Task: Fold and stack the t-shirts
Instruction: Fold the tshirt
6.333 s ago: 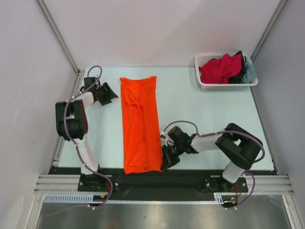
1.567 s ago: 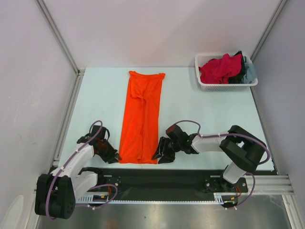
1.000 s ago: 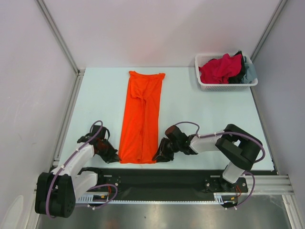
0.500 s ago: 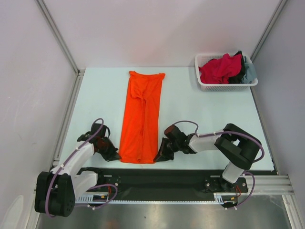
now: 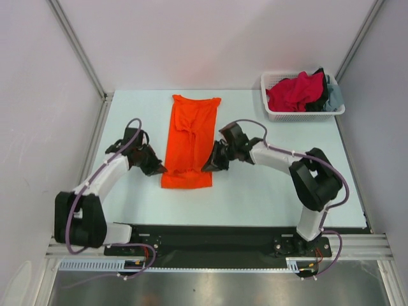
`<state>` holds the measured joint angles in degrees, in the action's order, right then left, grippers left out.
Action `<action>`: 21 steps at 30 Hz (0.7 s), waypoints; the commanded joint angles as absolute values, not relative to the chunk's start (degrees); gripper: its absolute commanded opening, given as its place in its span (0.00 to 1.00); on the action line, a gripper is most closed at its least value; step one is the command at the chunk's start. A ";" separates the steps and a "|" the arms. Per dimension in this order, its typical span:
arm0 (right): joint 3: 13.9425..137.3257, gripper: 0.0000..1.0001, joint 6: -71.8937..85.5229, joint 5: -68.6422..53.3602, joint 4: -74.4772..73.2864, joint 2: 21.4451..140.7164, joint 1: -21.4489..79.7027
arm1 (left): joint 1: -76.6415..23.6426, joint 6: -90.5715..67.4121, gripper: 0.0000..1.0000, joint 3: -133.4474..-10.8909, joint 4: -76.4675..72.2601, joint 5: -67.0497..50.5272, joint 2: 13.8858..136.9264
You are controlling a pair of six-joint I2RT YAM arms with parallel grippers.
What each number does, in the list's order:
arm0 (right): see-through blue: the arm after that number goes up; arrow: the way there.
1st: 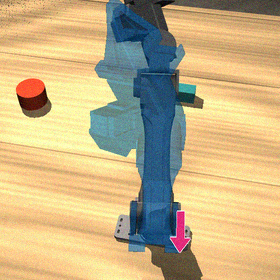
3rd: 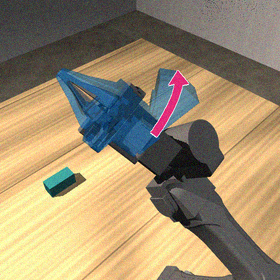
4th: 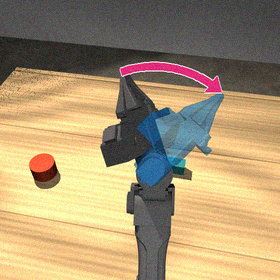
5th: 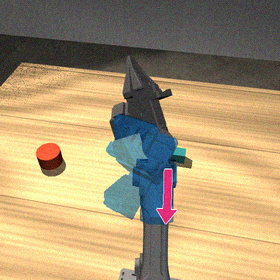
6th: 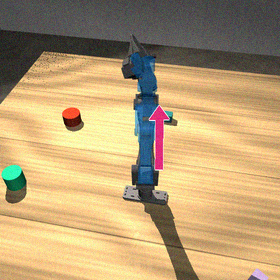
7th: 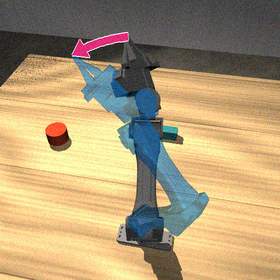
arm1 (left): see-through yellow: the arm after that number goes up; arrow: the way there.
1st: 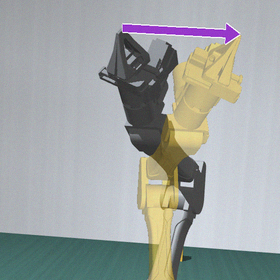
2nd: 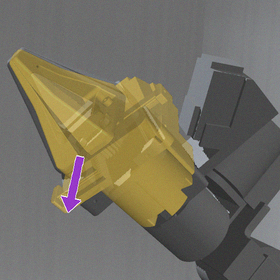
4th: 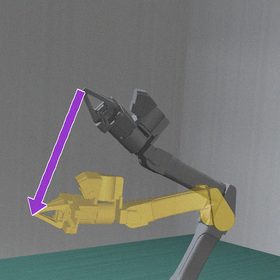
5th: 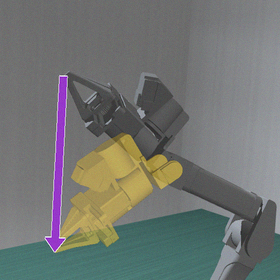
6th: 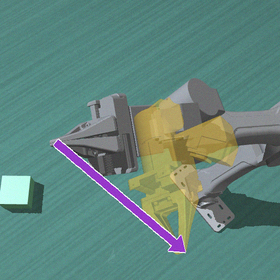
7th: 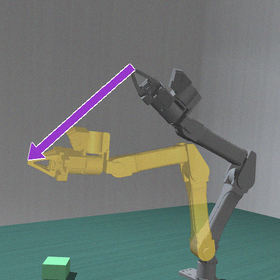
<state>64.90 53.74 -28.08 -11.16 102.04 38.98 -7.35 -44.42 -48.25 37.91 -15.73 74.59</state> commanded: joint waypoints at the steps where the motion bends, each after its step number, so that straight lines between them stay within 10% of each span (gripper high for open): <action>1: 75.21 0.00 46.33 -32.34 -19.59 108.18 34.90 | -5.98 -41.67 0.00 -55.79 31.83 -17.23 81.80; 21: 105.72 0.00 38.58 -42.71 -27.69 131.74 23.73 | -2.99 -43.24 0.00 -80.15 26.54 -22.32 108.54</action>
<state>101.32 39.57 -39.00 -27.35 130.06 24.36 -3.73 -42.22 -76.73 28.16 -20.73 107.28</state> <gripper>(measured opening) 0.015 0.010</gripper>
